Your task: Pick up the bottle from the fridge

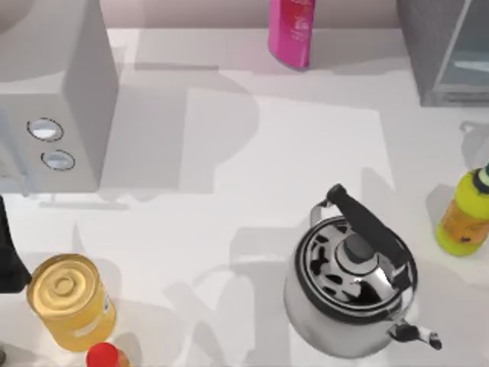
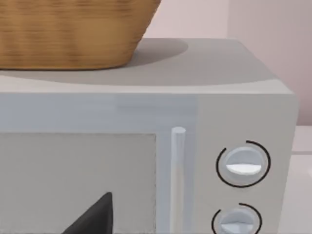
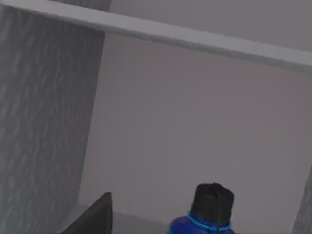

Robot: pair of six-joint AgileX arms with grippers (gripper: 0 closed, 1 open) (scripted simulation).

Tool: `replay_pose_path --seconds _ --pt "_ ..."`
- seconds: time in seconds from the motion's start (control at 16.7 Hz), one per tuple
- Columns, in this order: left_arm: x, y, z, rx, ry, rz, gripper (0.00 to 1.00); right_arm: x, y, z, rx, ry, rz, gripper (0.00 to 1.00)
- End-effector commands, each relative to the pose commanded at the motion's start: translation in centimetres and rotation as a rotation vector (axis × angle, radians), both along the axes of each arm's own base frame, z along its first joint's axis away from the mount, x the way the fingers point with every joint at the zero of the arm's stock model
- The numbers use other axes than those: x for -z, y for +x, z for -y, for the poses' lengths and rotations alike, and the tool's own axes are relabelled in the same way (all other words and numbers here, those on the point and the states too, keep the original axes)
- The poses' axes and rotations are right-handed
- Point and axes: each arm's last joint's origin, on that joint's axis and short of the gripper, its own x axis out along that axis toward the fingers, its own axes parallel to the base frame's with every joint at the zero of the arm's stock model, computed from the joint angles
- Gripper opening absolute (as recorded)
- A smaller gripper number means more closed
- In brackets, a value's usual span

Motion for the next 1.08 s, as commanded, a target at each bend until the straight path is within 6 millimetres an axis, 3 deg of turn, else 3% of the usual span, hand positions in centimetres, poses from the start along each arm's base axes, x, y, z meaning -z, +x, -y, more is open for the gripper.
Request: replay_pose_path --seconds 0.24,0.54,0.78,1.08 --pt "0.0 0.0 0.0 0.000 0.000 0.000 1.00 -1.9 6.3 -0.1 0.005 0.057 -0.136 1.00" --pt "0.0 0.0 0.0 0.000 0.000 0.000 1.00 0.7 12.0 -0.6 0.103 0.141 -0.390 1.00" --pt "0.0 0.0 0.0 0.000 0.000 0.000 1.00 3.6 13.2 -0.8 0.160 0.165 -0.519 1.00" --pt "0.0 0.0 0.0 0.000 0.000 0.000 1.00 3.6 13.1 -0.6 0.164 0.167 -0.518 1.00"
